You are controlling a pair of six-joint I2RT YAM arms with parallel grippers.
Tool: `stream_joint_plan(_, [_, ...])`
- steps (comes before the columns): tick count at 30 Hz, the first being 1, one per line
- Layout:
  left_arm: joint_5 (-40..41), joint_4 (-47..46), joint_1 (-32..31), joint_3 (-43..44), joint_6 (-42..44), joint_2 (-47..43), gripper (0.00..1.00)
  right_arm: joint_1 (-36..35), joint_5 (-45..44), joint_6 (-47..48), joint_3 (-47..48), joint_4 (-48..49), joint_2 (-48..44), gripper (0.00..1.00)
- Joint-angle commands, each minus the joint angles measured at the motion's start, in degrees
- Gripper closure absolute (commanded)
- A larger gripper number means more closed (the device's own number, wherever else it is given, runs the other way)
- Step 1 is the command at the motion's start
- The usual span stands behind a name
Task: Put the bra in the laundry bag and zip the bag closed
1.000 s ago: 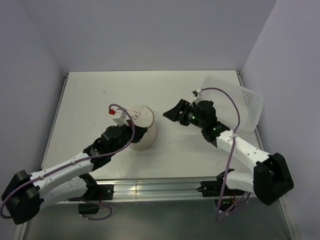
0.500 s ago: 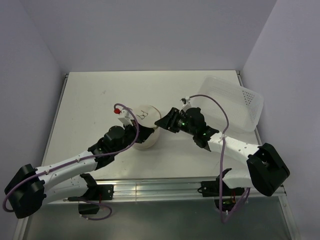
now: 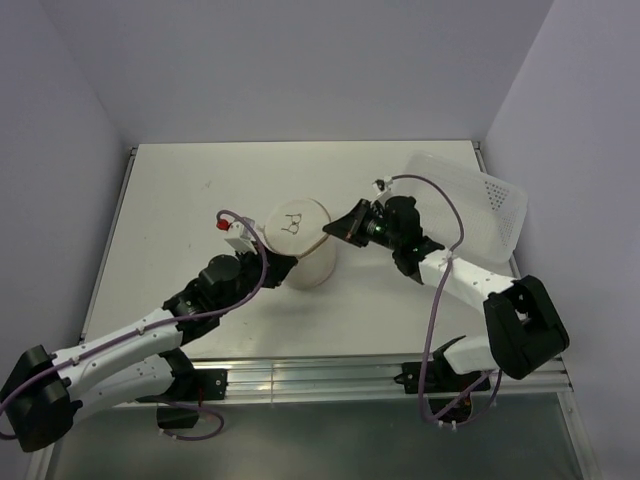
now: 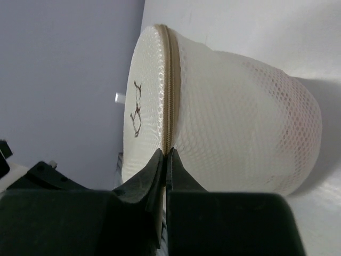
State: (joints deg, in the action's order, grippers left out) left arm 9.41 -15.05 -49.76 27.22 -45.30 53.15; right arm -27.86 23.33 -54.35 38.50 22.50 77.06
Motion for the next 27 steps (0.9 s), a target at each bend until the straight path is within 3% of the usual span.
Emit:
stream_joint_plan(1, [4.3, 6.2, 1.1, -0.7, 3.1, -4.2, 1.00, 5.5, 2.3, 6.5, 6.3, -1.5, 1.8, 1.00])
stream_joint_plan(6, [4.8, 10.6, 4.6, -1.6, 3.7, -9.1, 1.00, 7.6, 2.4, 13.4, 13.7, -8.5, 6.0, 1.00])
stream_joint_plan(10, [2.5, 8.6, 5.1, -1.9, 2.8, -9.8, 1.00, 7.7, 4.5, 15.2, 19.0, -11.7, 11.9, 1.00])
stream_joint_plan(13, [-0.4, 6.4, 5.0, -1.4, 2.2, -7.6, 1.00, 6.5, 5.4, 15.4, 23.3, -14.3, 14.5, 0.70])
stream_joint_plan(14, [-1.1, 3.9, 4.9, -1.5, 1.6, -7.0, 1.00, 5.2, 4.5, 15.8, 24.1, -15.4, 14.4, 0.45])
stream_joint_plan(17, [-3.8, -1.2, 4.6, -0.9, -0.3, -4.1, 1.00, 3.1, -0.6, 17.3, 24.6, -17.7, 11.5, 0.18])
stream_joint_plan(22, [-4.7, -7.4, 2.4, 1.0, -1.1, 1.5, 1.00, 1.1, -6.1, 14.9, 14.0, -14.7, 0.7, 0.17])
stream_joint_plan(27, [-7.5, -12.3, 0.5, 3.4, -0.8, 7.3, 1.00, -3.0, -6.3, 8.8, 2.5, -10.5, -8.0, 0.19])
